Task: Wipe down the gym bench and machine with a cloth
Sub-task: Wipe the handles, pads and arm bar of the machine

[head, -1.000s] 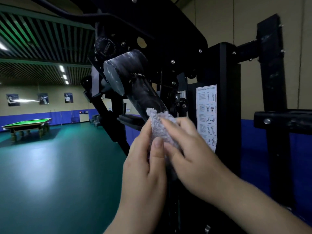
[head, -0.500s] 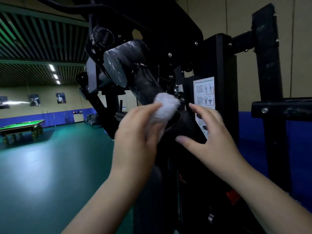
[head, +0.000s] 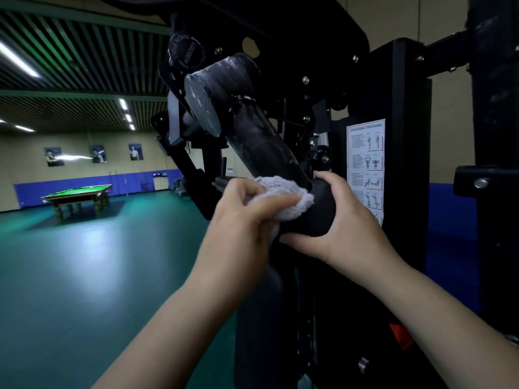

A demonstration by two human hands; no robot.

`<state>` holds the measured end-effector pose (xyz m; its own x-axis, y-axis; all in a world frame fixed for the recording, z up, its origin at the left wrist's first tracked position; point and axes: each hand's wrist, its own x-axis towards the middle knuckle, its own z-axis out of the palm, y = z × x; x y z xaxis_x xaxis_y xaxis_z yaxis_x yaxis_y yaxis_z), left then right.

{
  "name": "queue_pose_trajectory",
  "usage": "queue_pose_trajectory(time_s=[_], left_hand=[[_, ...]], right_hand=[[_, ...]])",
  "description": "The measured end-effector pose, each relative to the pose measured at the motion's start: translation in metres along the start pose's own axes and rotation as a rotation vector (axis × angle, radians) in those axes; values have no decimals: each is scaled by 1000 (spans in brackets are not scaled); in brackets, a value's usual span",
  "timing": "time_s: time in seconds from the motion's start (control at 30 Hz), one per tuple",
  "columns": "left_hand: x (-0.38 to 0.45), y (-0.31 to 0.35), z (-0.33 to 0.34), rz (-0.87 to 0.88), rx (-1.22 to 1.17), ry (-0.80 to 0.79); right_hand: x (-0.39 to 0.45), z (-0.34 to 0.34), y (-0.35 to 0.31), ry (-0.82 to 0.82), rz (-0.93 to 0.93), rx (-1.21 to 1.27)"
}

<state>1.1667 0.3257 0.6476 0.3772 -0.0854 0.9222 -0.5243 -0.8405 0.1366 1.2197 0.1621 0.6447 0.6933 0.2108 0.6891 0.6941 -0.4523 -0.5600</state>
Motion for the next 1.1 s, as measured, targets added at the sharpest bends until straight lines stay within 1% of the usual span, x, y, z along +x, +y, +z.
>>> queue_pose_trajectory(time_s=[0.1,0.23,0.27,0.33,0.4,0.47,0.5,0.57,0.6,0.67,0.73,0.77,0.8,0.87,0.93,0.97,1.03,1.1], left_hand=[[-6,-18,11,-62,-36,8],[-13,-52,-5,-189,118,83],[-13,-48,-9,-210,101,129],[-11,-30,-8,-144,14,164],[-12,-17,2,-54,-34,102],[-13,-25,11,-76,-2,54],[-13,-31,10,-107,48,65],[-13,-32,0,-149,107,136],[-12,-25,-6,-131,106,181],[-4,-1,-15,-16,120,251],[13,22,-18,115,196,270],[23,27,-16,164,265,235],[32,29,-14,213,373,162],[45,27,-9,330,621,-42],[54,22,-10,398,774,-180],[62,21,-14,421,823,-218],[83,24,-30,447,901,-217],[108,27,-49,378,957,-167]], right_hand=[[-1,0,2,8,-10,23],[0,1,6,12,-13,54],[0,1,6,10,-16,52],[0,2,7,20,-17,40],[0,3,7,31,-21,33],[1,3,7,29,-26,35],[1,3,7,23,-23,38],[0,3,8,13,-16,40],[0,3,8,10,-19,41],[1,4,8,21,-27,51],[2,6,9,41,-32,69],[3,7,9,54,-37,67],[4,7,10,64,-40,58],[4,8,11,62,-40,52],[2,7,11,45,-47,57],[2,7,12,43,-52,56],[1,6,13,42,-64,61],[1,5,13,35,-68,68]])
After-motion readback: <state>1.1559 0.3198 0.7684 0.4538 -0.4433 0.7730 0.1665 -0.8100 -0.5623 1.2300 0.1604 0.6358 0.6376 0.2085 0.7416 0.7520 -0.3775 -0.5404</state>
